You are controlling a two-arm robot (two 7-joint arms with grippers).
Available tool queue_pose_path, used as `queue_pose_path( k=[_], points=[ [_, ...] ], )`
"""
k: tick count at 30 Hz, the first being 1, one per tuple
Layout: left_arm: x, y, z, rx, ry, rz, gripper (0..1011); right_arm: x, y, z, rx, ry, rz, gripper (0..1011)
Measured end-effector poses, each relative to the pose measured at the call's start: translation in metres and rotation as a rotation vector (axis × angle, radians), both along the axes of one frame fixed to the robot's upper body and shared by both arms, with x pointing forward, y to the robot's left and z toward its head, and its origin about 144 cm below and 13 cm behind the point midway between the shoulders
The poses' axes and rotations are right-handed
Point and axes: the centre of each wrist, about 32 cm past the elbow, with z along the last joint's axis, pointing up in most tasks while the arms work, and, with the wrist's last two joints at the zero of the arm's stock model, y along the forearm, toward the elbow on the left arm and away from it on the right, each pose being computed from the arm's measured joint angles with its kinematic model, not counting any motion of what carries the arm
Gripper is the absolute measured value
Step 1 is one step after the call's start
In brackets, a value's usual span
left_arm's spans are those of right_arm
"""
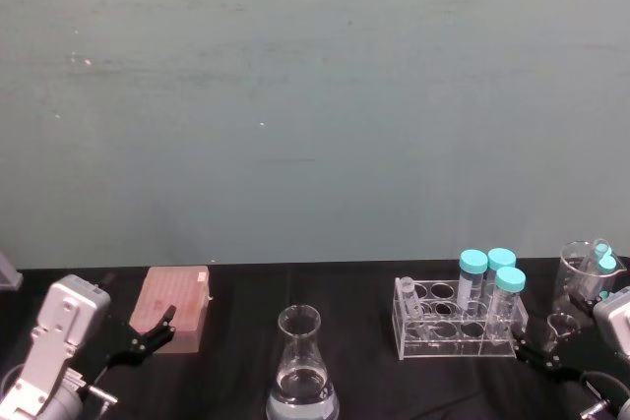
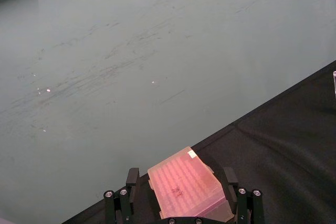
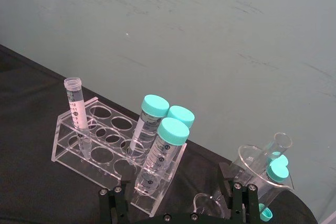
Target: Pour the liquid from the test tube into the beaker using one hand.
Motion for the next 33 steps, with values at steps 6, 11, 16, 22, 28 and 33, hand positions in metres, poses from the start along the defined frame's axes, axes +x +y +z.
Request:
queue_pose_path(
  k=[6,11,16,22,28,33],
  points=[
    [0.0,0.0,0.0,0.0,0.0,0.0,1000,0.001,0.001,0.0,-0.001,-0.003,0.004,1004],
    [0.0,0.0,0.0,0.0,0.0,0.0,1000,0.011,0.008,0.01,0.006,-0.042,0.059,1004],
    [0.0,0.0,0.0,0.0,0.0,0.0,1000,0.018,0.018,0.018,0.022,-0.06,0.131,1004],
    [0.0,0.0,0.0,0.0,0.0,0.0,1000,0.025,0.032,0.026,0.058,-0.043,0.251,1004],
    [0.0,0.0,0.0,0.0,0.0,0.0,1000,0.035,0.041,0.029,0.07,-0.015,0.305,1004],
    [0.0,0.0,0.0,0.0,0.0,0.0,1000,0.048,0.048,0.029,0.063,-0.004,0.309,1004]
  ],
)
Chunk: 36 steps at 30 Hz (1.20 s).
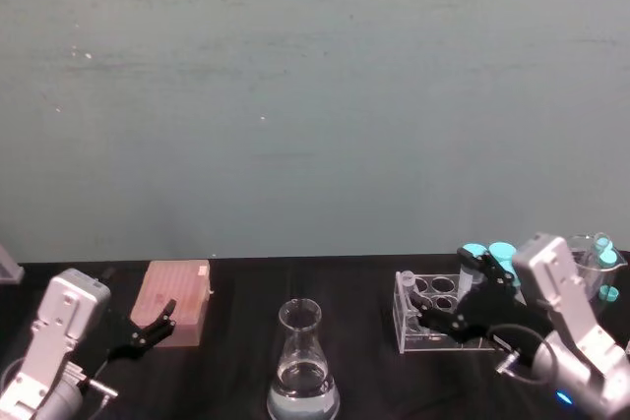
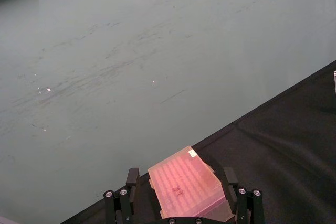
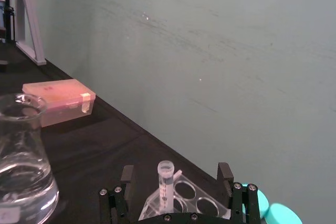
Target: Pour the liquid from the test tube into the beaker using one hand.
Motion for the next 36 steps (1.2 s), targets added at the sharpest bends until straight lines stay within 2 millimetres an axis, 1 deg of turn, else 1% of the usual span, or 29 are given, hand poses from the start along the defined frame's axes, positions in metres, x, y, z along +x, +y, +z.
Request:
queue_pose_path(
  k=[9,15,24,36],
  points=[
    [0.0,0.0,0.0,0.0,0.0,0.0,1000,0.022,0.011,-0.002,-0.018,0.014,0.005,1004],
    [0.0,0.0,0.0,0.0,0.0,0.0,1000,0.034,0.02,-0.008,-0.027,0.048,0.015,1004],
    [0.0,0.0,0.0,0.0,0.0,0.0,1000,0.045,0.029,-0.016,-0.039,0.104,0.003,1004],
    [0.0,0.0,0.0,0.0,0.0,0.0,1000,0.05,0.036,-0.023,-0.044,0.133,-0.002,1004]
  ],
)
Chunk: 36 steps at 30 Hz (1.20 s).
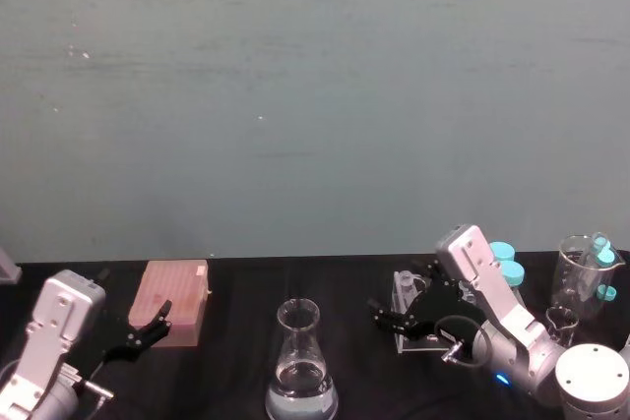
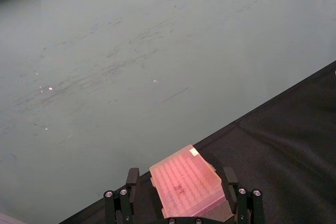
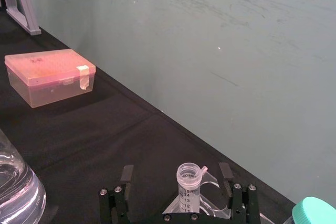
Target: Pour the liquid from the test tube into the beaker using one hand.
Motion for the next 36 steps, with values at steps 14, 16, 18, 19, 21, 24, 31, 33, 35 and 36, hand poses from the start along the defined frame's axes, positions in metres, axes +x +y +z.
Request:
queue_pose_path(
  k=[14,16,18,19,21,24,31,33,35,36],
  points=[
    [0.0,0.0,0.0,0.0,0.0,0.0,1000,0.0003,0.0004,-0.0007,0.002,0.003,-0.007,1004],
    [0.0,0.0,0.0,0.0,0.0,0.0,1000,0.0002,0.0005,-0.0008,0.002,0.003,-0.006,985],
    [0.0,0.0,0.0,0.0,0.0,0.0,1000,0.0001,0.0005,-0.0009,0.002,0.004,-0.006,937],
    [0.0,0.0,0.0,0.0,0.0,0.0,1000,0.0001,0.0004,-0.0009,0.002,0.004,-0.006,930],
    [0.0,0.0,0.0,0.0,0.0,0.0,1000,0.0001,0.0005,-0.0009,0.002,0.004,-0.006,865],
    [0.0,0.0,0.0,0.0,0.0,0.0,1000,0.0001,0.0005,-0.0009,0.002,0.004,-0.006,815],
    [0.0,0.0,0.0,0.0,0.0,0.0,1000,0.0,0.0005,-0.001,0.002,0.004,-0.006,581],
    [0.0,0.0,0.0,0.0,0.0,0.0,1000,0.0,0.0005,-0.001,0.002,0.004,-0.005,518],
    [0.0,0.0,0.0,0.0,0.0,0.0,1000,0.0,0.0003,-0.0008,0.002,0.004,-0.006,439],
    [0.0,0.0,0.0,0.0,0.0,0.0,1000,0.0,0.0003,-0.0008,0.002,0.004,-0.006,398]
  ],
)
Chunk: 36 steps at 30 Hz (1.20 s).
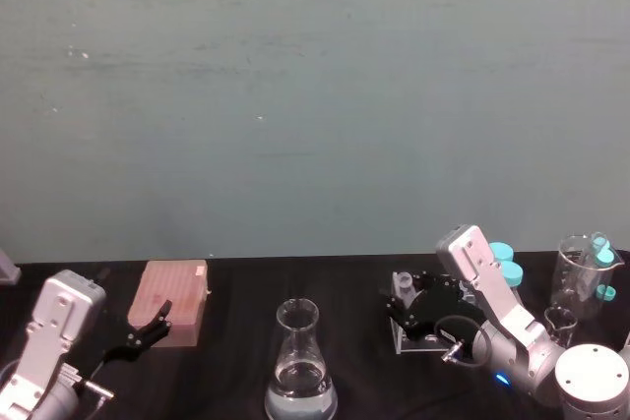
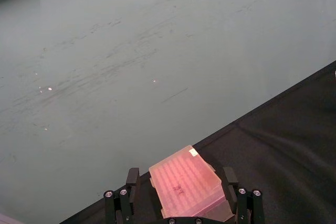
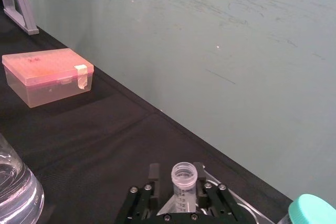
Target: Pour the liquid from the test tube into the beaker using one hand.
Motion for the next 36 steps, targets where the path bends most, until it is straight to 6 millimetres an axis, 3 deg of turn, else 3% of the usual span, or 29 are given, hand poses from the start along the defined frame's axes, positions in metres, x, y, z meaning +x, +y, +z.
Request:
queue_pose_path(
  k=[3,6,8,36],
  points=[
    [0.0,0.0,0.0,0.0,0.0,0.0,1000,0.0,0.0,0.0,0.0,0.0,0.0,336],
    [0.0,0.0,0.0,0.0,0.0,0.0,1000,0.0,0.0,0.0001,0.0,0.0,0.0,211],
    [0.0,0.0,0.0,0.0,0.0,0.0,1000,0.0,0.0001,0.0,0.0,0.0,0.0,200],
    [0.0,0.0,0.0,0.0,0.0,0.0,1000,-0.0005,0.0,-0.0005,-0.006,-0.002,-0.001,200]
  ],
)
